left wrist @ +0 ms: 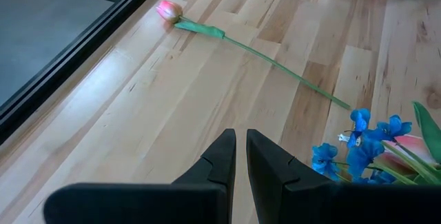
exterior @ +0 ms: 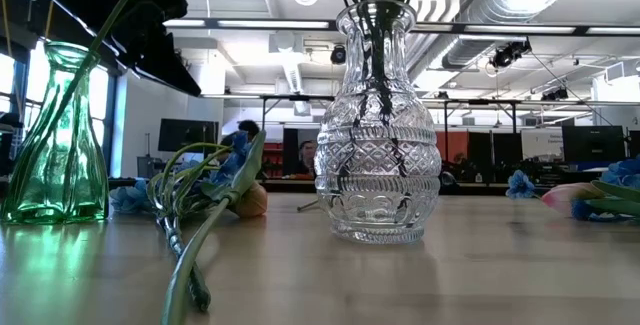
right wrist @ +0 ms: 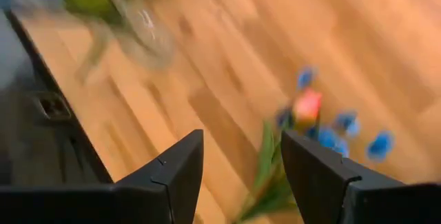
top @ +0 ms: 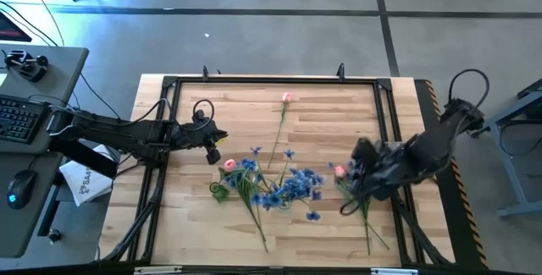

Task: Sort flowers into vase by color
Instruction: Put the bottom right pink flower into the green vase

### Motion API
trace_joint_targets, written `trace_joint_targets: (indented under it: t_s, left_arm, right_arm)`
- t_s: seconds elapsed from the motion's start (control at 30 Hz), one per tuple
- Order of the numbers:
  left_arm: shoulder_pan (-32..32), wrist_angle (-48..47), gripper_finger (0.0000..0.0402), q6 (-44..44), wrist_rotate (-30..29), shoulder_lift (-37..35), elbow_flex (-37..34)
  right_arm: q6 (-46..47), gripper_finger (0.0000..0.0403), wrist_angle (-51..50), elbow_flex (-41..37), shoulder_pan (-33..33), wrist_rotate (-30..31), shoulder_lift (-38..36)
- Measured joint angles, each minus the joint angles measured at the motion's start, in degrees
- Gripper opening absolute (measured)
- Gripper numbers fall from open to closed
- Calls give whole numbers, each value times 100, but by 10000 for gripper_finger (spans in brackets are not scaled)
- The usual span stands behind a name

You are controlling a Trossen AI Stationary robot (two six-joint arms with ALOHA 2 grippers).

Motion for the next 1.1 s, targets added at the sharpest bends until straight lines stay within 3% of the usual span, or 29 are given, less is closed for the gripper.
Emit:
trace_joint_targets:
  t_s: [0.23,0.43,0.8,1.1]
  left_arm:
    - [0,3,23,6,-2,-2,0]
    - [0,4,23,52,-4,0,0]
    - [0,5,23,-8,-13,0,0]
    - [0,4,23,-134,-13,-1,0]
  right_arm:
    - [936,188,2070,-2330,-69,-1219,-29]
    - [1293,188,3509,-3568,-413,-2340,-28]
    - [1353,184,3607,-4246,-627,-2629,92]
    - [1149,109,4469,-4515,-627,-2730,547]
